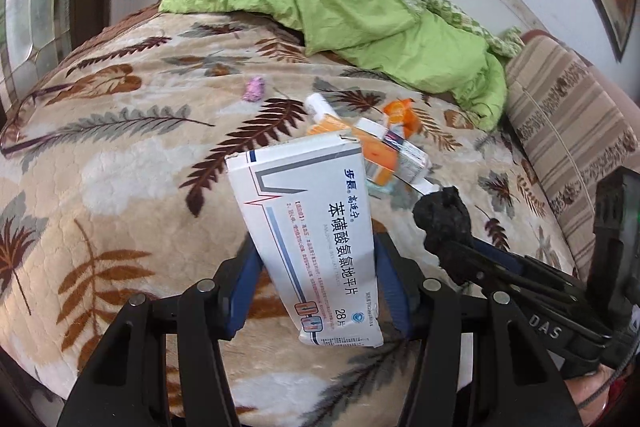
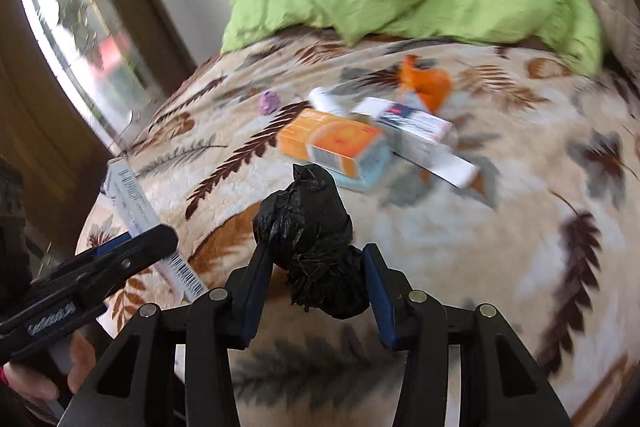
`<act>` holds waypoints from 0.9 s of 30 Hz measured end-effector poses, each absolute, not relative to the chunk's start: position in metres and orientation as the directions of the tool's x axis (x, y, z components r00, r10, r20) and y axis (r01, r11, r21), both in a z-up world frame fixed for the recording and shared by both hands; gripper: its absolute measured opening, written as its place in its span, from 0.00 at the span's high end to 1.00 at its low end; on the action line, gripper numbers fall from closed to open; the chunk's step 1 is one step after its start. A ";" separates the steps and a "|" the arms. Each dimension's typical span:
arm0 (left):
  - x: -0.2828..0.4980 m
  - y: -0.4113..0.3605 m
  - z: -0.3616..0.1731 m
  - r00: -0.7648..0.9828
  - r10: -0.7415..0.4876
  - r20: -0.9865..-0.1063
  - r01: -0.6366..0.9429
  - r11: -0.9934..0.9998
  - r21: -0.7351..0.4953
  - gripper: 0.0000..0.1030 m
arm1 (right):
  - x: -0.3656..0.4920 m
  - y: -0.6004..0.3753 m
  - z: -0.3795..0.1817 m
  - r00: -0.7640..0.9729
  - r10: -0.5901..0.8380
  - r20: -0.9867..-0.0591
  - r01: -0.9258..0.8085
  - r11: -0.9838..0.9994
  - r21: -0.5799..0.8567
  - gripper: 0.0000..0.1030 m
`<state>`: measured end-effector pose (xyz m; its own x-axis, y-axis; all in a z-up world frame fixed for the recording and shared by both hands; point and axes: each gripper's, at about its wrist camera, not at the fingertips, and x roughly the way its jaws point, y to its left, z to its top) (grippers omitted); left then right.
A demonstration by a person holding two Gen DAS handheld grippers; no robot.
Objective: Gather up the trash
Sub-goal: 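Lift the medicine box and black bag off the bed with both tools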
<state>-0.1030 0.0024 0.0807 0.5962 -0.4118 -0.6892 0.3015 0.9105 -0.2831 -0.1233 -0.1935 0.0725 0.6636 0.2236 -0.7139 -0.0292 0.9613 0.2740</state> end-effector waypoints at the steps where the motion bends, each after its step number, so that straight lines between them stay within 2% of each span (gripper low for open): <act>1: -0.107 -0.002 0.081 0.594 -0.416 -0.689 0.317 0.908 -0.275 0.47 | -0.130 -0.196 0.073 0.669 0.211 -0.712 -0.014 0.962 0.272 0.52; 11: -0.139 -0.040 0.087 0.562 -0.450 -0.694 0.424 0.877 -0.226 0.47 | -0.196 -0.233 0.063 0.698 0.163 -0.698 0.124 0.932 0.342 0.52; 27: -0.157 -0.054 0.086 0.547 -0.443 -0.710 0.457 0.869 -0.190 0.47 | -0.206 -0.241 0.055 0.710 0.150 -0.688 0.158 0.918 0.364 0.52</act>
